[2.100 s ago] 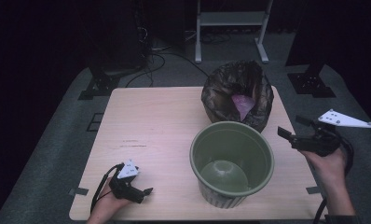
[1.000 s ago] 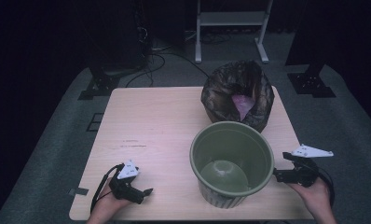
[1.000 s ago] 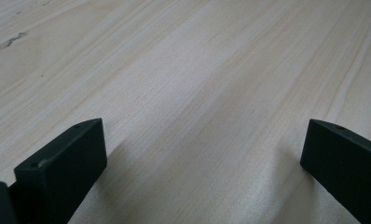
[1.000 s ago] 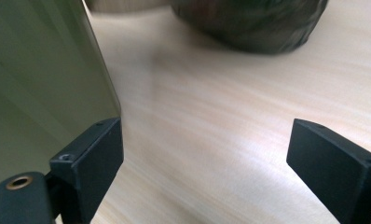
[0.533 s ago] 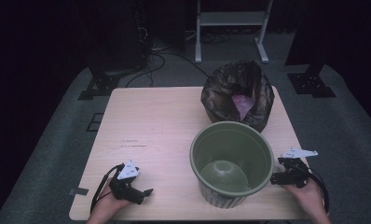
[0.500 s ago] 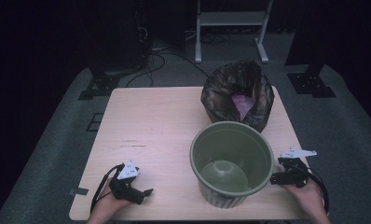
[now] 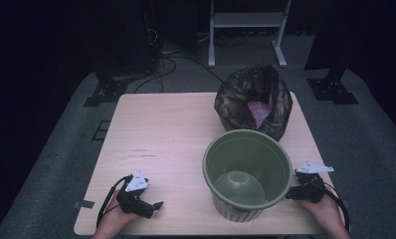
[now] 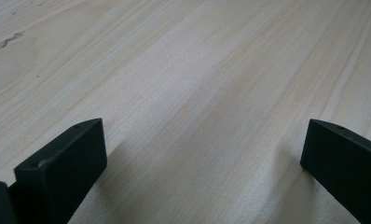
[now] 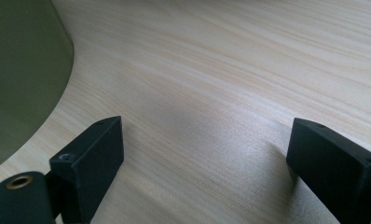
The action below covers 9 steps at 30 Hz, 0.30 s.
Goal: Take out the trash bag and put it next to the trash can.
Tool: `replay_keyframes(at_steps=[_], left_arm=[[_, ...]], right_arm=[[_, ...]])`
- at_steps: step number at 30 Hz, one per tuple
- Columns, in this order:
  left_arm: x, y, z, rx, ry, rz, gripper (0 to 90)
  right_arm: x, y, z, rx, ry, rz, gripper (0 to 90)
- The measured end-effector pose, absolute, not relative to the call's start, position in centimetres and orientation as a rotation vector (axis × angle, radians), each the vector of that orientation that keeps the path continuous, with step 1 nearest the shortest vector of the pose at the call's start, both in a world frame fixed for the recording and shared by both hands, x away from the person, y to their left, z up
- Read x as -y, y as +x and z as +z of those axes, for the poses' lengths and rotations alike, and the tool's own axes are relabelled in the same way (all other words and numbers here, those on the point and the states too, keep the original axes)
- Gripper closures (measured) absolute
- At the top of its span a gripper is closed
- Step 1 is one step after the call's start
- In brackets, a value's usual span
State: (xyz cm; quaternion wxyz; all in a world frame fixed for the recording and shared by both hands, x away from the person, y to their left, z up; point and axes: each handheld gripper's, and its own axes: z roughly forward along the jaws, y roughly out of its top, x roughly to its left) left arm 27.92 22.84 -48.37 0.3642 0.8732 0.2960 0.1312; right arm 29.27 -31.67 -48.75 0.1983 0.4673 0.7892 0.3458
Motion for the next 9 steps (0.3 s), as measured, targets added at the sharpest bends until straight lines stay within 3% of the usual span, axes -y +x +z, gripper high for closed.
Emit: replay_keyframes(at_steps=[9], left_arm=[[-22.87, 27.84, -48.38, -0.771, 2.244, 0.342, 0.0]], right_arm=[[31.50, 29.01, -48.75, -2.180, 1.340, 0.956, 9.7]])
